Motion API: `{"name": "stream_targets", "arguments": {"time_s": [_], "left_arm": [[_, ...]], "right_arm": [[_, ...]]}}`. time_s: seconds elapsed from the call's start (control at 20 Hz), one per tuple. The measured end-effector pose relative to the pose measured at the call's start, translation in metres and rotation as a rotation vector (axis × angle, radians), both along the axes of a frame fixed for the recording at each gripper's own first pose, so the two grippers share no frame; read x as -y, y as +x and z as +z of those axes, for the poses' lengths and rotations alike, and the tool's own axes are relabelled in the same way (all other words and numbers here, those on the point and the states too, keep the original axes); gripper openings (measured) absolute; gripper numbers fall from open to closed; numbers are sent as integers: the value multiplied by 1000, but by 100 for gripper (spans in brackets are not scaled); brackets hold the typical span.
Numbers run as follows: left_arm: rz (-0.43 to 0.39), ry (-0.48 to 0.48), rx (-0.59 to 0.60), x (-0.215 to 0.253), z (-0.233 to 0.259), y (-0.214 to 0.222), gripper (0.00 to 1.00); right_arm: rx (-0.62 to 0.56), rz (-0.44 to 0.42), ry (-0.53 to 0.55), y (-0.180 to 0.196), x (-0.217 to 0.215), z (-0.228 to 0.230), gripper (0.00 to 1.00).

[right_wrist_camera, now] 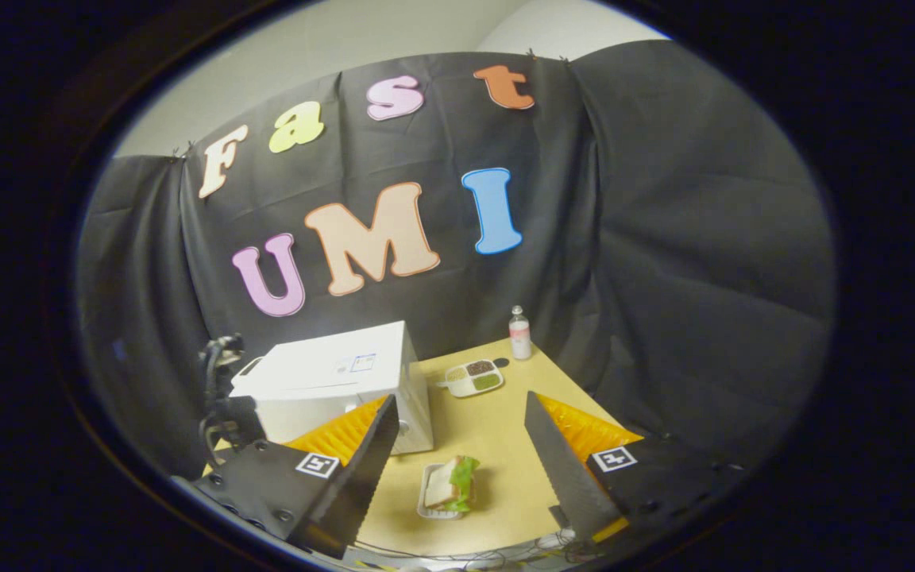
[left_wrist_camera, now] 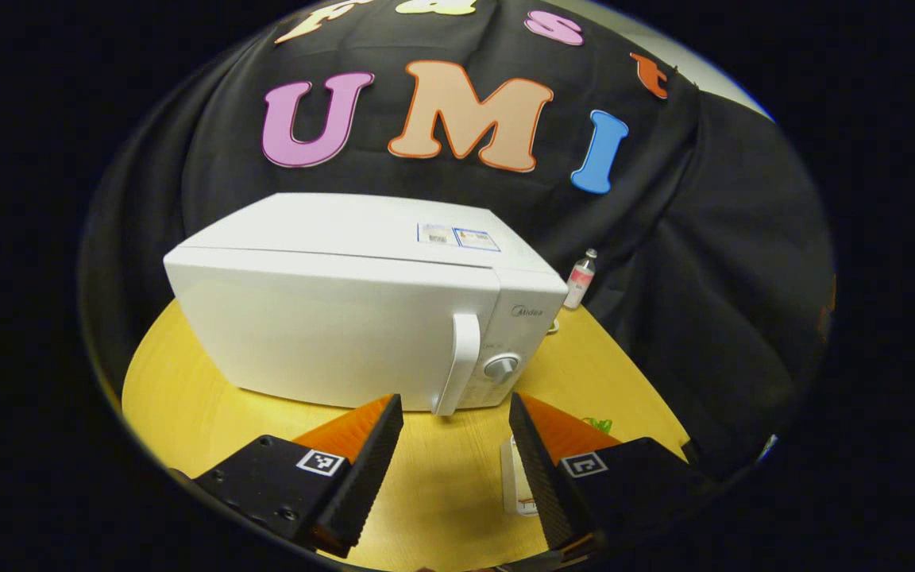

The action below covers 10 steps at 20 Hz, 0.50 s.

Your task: Open the microwave oven with the left hand, put the food in, and close the microwave oven.

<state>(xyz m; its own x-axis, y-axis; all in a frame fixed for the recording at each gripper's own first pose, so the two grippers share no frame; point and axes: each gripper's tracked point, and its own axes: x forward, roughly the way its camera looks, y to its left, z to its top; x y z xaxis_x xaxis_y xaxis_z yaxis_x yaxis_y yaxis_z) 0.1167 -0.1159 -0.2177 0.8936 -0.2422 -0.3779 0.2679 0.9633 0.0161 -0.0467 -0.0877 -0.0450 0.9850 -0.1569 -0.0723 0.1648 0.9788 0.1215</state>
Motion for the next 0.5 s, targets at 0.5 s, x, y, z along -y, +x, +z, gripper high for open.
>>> {"name": "stream_targets", "arguments": {"time_s": [0.5], "left_arm": [[46,43,-86,2,-53,63,73]], "right_arm": [[-18,-49,-1,-4,28,-8,92]]}}
